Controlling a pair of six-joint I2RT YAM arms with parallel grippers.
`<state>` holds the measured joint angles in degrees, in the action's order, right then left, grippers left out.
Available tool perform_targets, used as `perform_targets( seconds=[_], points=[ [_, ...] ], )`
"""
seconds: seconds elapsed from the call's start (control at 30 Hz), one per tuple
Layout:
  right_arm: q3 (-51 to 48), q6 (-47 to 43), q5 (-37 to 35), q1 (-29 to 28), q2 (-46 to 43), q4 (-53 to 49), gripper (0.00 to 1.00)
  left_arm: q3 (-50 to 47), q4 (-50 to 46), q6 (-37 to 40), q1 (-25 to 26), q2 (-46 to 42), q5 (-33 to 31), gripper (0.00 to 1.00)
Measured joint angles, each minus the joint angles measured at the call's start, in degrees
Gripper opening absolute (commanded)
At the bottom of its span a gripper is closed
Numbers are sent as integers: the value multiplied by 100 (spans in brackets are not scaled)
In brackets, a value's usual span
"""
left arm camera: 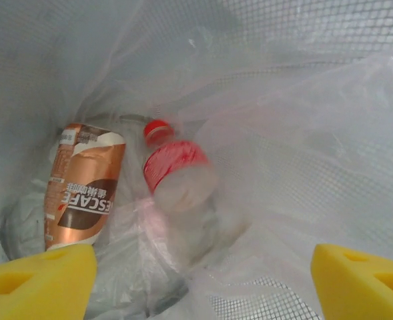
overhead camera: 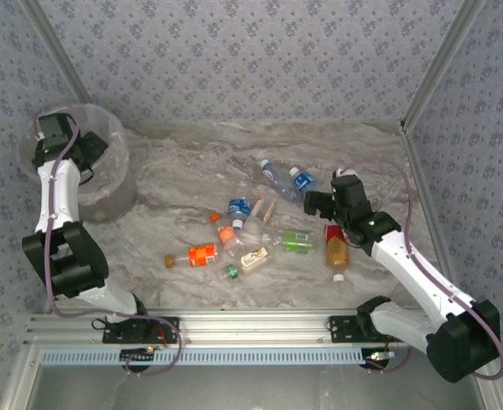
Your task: Put the plastic bottles in the bin
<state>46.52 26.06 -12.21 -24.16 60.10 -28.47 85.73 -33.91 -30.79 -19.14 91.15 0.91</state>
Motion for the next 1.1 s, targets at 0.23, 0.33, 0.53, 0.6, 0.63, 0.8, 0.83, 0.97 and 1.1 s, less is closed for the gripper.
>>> perform_targets(
  seconds=[0.23,0.33,0.53,0.6,0.63,0.8,0.83,0.97,1.1],
  points=[
    [-79,573,92,87,0,-1196,100,-15,85,-44,0,-649,358,99],
    [-223,883,179,127,7,-1539,100,-144,280,-149,0,-990,553,99],
    [-566,1167,446,181,26,-2083,100,-717,852,-597,0,-1663,1165,99],
    [-737,1169,595,181,22,-2116,99,-852,1008,-765,0,-1847,1381,100],
    [-817,1169,651,181,22,-2118,99,-898,1049,-828,0,-1908,1451,99],
    [-1102,1163,822,166,118,-2009,95,-1123,1318,-1069,2,-2332,2068,99],
    [-1132,1161,822,149,173,-1947,94,-1123,1360,-1088,2,-2376,2201,99],
    [-1235,1141,684,-42,511,-1620,91,-1123,1464,-1078,98,-2494,2715,99],
    [-1368,1145,494,-120,605,-1268,90,-1123,1423,-918,503,-2527,2844,99]
  ],
)
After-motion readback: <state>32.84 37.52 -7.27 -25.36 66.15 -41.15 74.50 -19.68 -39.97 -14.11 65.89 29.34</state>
